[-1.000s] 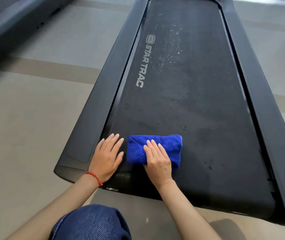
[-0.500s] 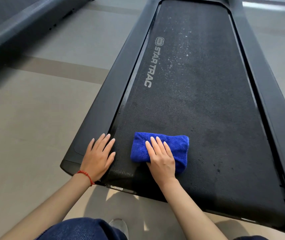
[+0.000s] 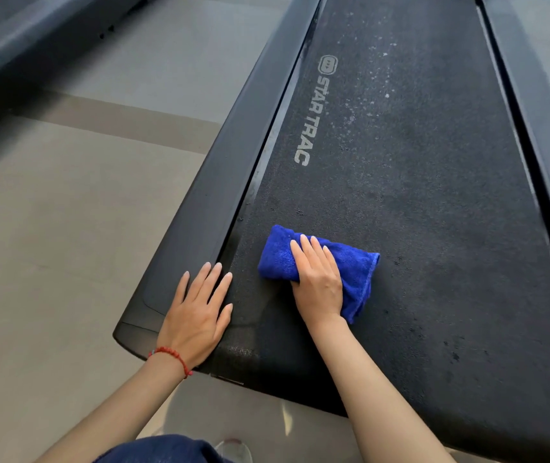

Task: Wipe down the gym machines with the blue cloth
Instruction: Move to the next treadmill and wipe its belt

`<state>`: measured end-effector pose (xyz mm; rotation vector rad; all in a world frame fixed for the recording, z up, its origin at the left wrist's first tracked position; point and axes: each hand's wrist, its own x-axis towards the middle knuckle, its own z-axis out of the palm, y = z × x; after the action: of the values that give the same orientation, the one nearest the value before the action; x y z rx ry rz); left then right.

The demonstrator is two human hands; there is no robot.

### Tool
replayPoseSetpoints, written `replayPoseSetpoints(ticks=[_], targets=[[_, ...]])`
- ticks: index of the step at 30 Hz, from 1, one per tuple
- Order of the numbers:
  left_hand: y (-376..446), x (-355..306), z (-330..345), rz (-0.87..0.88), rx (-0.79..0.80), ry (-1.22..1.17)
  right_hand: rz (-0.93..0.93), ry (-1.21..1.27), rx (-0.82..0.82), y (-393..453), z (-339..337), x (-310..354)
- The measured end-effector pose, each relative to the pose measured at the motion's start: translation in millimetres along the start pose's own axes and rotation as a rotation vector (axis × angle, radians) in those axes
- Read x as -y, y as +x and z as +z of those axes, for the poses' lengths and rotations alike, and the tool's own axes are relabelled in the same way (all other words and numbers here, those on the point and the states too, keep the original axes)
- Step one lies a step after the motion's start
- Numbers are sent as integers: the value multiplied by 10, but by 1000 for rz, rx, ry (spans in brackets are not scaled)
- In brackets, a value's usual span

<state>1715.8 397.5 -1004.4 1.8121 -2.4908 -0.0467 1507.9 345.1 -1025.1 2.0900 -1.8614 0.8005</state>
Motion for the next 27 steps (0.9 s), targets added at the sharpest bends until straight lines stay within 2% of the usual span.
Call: replayPoseSetpoints(ticks=[16,22,27], targets=[[10,0,22,-10,-39,-10,-18,185,188,719,277,-151],[8,-9,15,-1,-46,5,15,184,145,588,196,-67],[4,-6,10,-1,-35,8,-56,120,71,273,79,-14]])
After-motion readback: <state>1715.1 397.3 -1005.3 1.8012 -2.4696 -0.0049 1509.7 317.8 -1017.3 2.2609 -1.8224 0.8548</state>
